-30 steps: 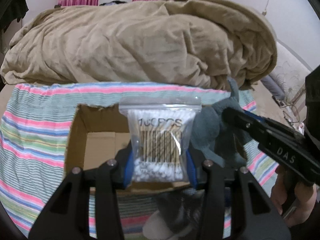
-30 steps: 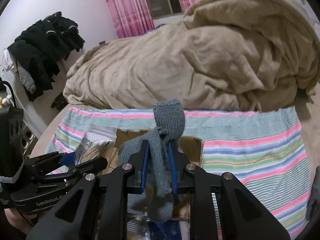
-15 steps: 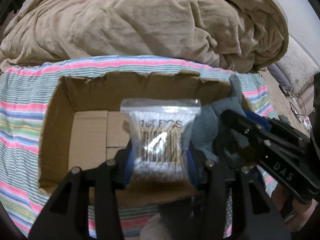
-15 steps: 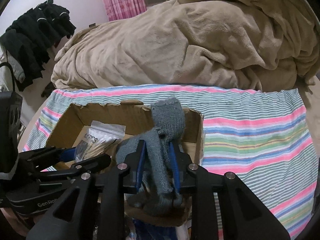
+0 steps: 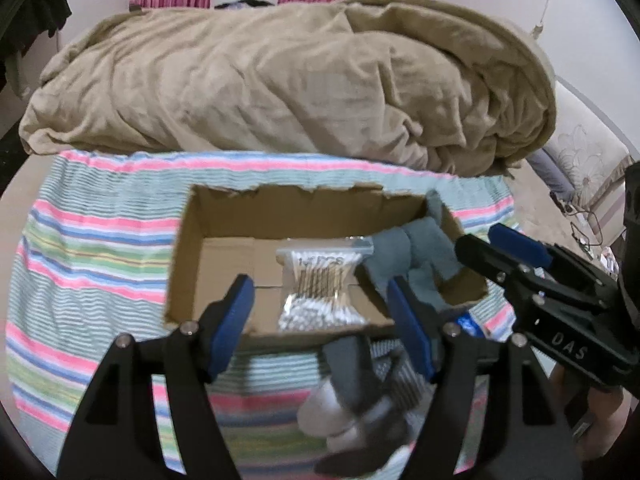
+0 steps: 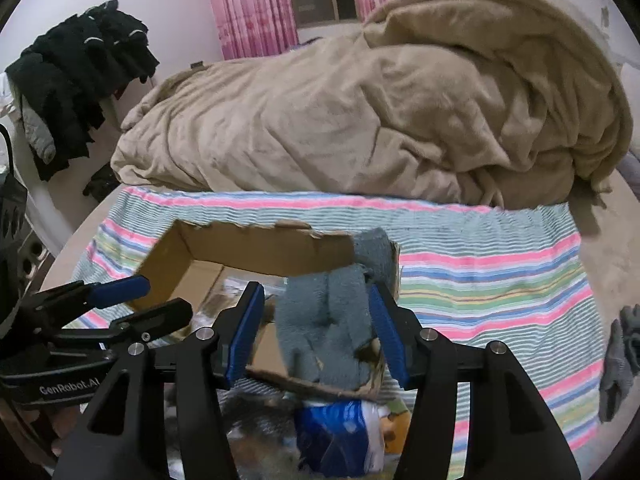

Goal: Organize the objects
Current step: 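Carry the swab bag into the cardboard box with the left gripper while the right drops the grey gloves in, then grasp the grey-and-white socks with the left gripper while the right gripper grasps the blue tissue pack, then place the socks into the box with the left gripper while the right places the blue tissue pack in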

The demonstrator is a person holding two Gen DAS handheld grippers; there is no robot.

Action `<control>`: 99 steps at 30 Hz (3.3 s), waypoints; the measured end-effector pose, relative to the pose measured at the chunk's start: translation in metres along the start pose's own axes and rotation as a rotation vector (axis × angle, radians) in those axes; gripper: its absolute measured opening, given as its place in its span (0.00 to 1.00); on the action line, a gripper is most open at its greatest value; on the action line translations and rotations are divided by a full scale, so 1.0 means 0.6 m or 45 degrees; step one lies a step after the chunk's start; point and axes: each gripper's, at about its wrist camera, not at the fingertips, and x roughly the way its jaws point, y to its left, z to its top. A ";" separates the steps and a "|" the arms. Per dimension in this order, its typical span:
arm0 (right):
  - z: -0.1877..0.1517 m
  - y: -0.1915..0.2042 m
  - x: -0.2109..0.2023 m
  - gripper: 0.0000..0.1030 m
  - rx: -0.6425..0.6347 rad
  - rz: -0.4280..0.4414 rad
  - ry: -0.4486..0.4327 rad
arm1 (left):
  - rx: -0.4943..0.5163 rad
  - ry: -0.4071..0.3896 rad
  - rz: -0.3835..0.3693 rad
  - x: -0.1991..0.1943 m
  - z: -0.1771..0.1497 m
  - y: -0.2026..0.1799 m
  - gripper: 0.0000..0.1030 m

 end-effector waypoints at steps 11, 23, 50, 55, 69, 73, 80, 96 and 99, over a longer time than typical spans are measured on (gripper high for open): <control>-0.021 0.015 -0.086 0.56 -0.018 0.004 -0.049 | -0.005 -0.054 -0.015 -0.090 -0.040 0.003 0.69; -0.084 -0.010 -0.120 0.57 0.008 -0.011 -0.005 | -0.010 0.045 -0.035 -0.083 -0.112 -0.014 0.69; -0.153 -0.069 -0.016 0.53 0.089 0.053 0.162 | 0.047 0.136 -0.050 0.017 -0.143 -0.062 0.43; -0.159 -0.055 -0.006 0.28 0.060 0.060 0.184 | 0.053 0.133 -0.074 0.011 -0.143 -0.060 0.32; -0.133 -0.023 -0.078 0.15 -0.055 -0.008 0.078 | 0.063 0.006 -0.119 -0.063 -0.124 -0.051 0.26; -0.116 -0.017 -0.100 0.15 -0.055 0.004 0.039 | 0.051 -0.054 -0.118 -0.097 -0.112 -0.041 0.26; -0.086 -0.002 -0.132 0.15 -0.063 0.020 -0.028 | 0.040 -0.120 -0.104 -0.137 -0.092 -0.015 0.26; -0.027 0.039 -0.106 0.15 -0.047 0.035 -0.076 | 0.043 -0.200 -0.084 -0.132 -0.017 0.050 0.26; -0.018 0.045 -0.094 0.15 -0.043 0.039 -0.075 | 0.036 -0.196 -0.080 -0.115 -0.004 0.063 0.26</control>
